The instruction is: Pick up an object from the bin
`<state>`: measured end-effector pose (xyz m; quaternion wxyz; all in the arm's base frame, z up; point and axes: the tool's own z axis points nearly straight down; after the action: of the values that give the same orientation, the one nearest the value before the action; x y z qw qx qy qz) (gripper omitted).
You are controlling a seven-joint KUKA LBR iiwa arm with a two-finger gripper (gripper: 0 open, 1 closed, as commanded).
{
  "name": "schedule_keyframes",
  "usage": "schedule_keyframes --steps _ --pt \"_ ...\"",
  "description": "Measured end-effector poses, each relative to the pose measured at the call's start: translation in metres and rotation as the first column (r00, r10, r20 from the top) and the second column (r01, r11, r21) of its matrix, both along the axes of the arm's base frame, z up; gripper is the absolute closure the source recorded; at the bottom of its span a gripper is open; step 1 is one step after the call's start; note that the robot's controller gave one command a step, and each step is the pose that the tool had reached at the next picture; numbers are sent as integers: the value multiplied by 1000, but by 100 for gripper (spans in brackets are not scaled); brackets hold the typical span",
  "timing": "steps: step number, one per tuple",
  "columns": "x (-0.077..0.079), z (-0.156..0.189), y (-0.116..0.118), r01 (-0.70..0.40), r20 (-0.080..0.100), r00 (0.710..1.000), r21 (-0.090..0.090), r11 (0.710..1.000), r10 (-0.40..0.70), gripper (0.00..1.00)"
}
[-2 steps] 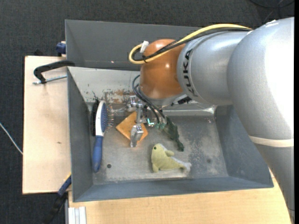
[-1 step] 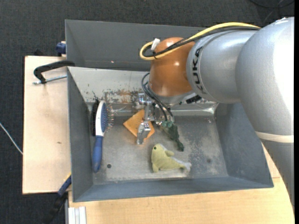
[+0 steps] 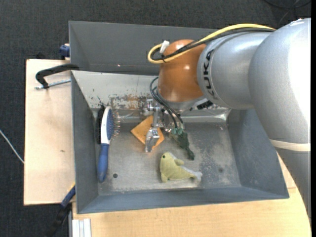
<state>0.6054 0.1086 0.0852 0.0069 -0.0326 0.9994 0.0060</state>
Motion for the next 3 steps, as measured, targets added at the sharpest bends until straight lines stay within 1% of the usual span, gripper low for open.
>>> schedule_keyframes --steps 1,2,3 --pt "0 -1 0 0 1 1000 -1 1000 0 0" --pt "0 0 0 0 0 1000 0 1000 0 100" --pt "0 -1 -1 0 1 1000 0 1000 0 0"
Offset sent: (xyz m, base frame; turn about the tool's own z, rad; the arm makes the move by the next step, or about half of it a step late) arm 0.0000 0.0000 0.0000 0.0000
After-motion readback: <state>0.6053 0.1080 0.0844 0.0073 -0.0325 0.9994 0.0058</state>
